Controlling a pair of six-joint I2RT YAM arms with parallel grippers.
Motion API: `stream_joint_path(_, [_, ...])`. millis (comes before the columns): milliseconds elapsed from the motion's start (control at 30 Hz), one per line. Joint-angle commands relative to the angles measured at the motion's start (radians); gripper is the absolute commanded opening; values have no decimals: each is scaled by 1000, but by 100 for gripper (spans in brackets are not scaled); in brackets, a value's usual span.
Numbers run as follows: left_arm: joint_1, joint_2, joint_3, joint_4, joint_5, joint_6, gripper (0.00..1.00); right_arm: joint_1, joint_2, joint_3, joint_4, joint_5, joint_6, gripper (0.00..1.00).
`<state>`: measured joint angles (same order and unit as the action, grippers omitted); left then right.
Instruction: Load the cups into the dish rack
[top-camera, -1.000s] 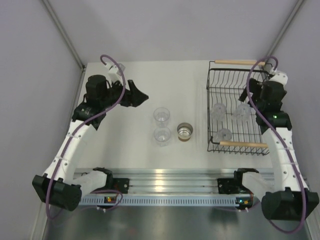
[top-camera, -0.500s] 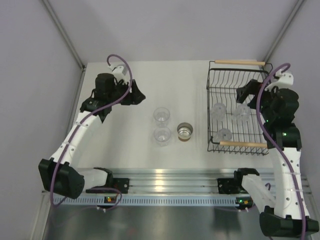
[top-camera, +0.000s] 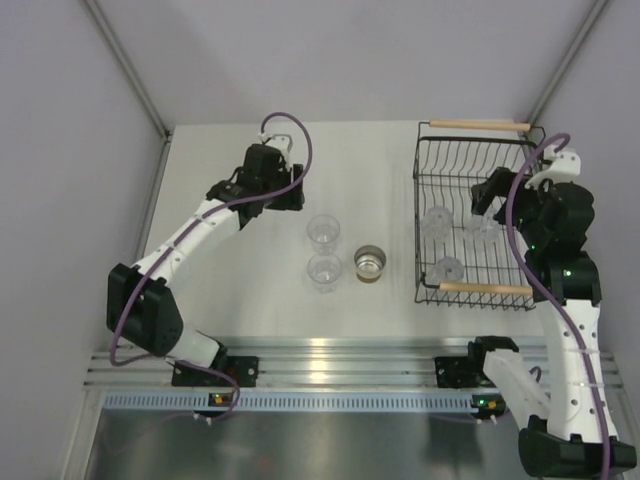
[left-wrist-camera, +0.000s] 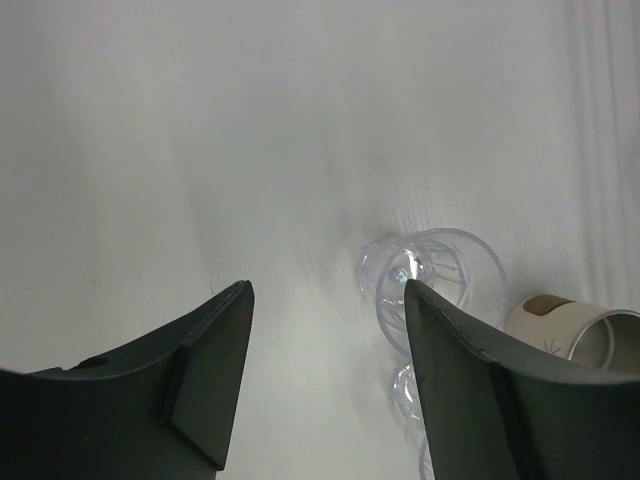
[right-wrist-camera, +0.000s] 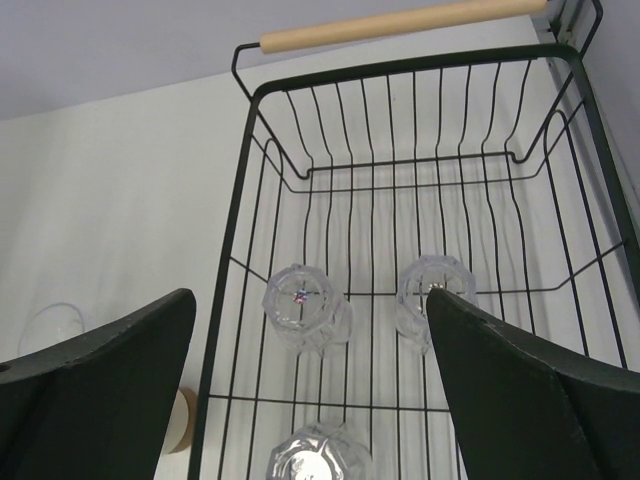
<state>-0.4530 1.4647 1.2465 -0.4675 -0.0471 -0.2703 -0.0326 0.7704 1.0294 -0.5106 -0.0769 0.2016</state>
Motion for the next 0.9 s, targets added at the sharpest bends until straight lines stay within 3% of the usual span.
stream_joint_path(0, [-12, 39, 39, 0, -46, 5, 68, 10, -11, -15, 1, -7, -21, 99])
stream_joint_path(433, [-82, 132, 10, 0, -65, -3, 68, 10, 3, -29, 0, -27, -24, 99])
stream_joint_path(600, [-84, 167, -13, 0, -62, -7, 72, 10, 6, -32, 0, -29, -25, 99])
stream_joint_path(867, [-95, 221, -19, 3, -63, -7, 70, 10, 7, -31, -5, -29, -27, 99])
